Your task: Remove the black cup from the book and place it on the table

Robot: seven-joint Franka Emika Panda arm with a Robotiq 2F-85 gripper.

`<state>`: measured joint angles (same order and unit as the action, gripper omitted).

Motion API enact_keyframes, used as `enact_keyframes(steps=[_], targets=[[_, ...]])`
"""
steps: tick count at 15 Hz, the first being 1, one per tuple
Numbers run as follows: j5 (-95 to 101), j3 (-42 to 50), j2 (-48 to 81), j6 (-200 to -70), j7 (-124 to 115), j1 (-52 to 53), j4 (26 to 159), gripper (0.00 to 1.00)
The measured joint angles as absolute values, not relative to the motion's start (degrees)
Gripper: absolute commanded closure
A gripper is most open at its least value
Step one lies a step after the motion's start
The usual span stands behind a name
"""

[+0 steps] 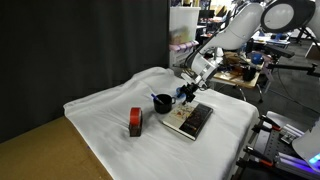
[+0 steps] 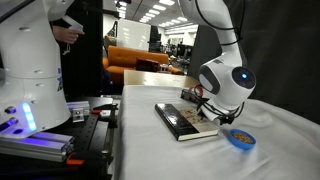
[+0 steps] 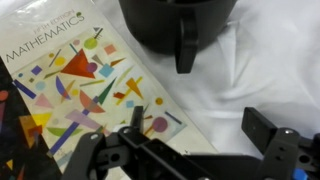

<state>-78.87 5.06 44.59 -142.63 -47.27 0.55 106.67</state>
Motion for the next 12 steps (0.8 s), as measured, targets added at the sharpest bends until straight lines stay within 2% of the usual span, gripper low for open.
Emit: enact_keyframes(steps=[12], targets=[[-77.74, 3.91, 34.12, -142.56, -48.51, 2.61, 116.68, 0.00]])
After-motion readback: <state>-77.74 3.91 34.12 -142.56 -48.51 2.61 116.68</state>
